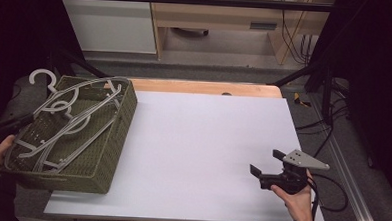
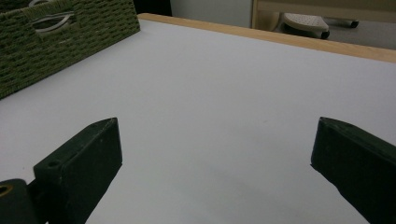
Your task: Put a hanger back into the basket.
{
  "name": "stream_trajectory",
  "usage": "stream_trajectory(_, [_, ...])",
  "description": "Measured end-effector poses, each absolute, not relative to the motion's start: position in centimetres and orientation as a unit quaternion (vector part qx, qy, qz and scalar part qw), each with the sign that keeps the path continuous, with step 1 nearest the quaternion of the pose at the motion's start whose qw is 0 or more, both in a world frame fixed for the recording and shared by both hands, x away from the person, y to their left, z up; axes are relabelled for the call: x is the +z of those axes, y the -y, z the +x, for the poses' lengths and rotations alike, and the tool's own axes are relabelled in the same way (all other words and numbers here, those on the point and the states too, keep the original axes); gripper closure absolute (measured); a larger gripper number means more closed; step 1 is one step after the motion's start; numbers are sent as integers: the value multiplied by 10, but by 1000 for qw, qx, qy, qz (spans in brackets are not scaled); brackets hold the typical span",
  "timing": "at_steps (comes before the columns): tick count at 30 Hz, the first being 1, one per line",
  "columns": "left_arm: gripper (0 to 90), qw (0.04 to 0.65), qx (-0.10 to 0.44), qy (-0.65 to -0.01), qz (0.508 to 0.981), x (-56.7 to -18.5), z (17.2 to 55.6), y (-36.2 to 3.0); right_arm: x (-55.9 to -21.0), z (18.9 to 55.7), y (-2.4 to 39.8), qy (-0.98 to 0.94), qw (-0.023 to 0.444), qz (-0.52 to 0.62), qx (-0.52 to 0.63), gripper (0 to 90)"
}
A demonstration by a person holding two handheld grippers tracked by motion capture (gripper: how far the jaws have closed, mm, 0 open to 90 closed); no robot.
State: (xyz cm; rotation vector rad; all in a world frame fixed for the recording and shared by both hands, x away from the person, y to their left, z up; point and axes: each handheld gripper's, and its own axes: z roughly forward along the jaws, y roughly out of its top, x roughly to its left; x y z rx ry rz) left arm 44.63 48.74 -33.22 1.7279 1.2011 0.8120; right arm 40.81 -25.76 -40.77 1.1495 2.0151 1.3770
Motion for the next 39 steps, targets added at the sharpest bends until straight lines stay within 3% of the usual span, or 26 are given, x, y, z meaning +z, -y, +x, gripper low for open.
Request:
stream_trajectory(10, [832,407,333,-476,705,-330,444,-492,-408,408,257,-730,219,414,498,22])
stream_trajectory(34, [829,372,316,-505,711,-366,465,-477,-409,408,255,-732,218,414,496,22])
stream_trajectory(39, [826,323,300,-520,731,-367,471,-471,-408,408,255,-731,217,414,498,22])
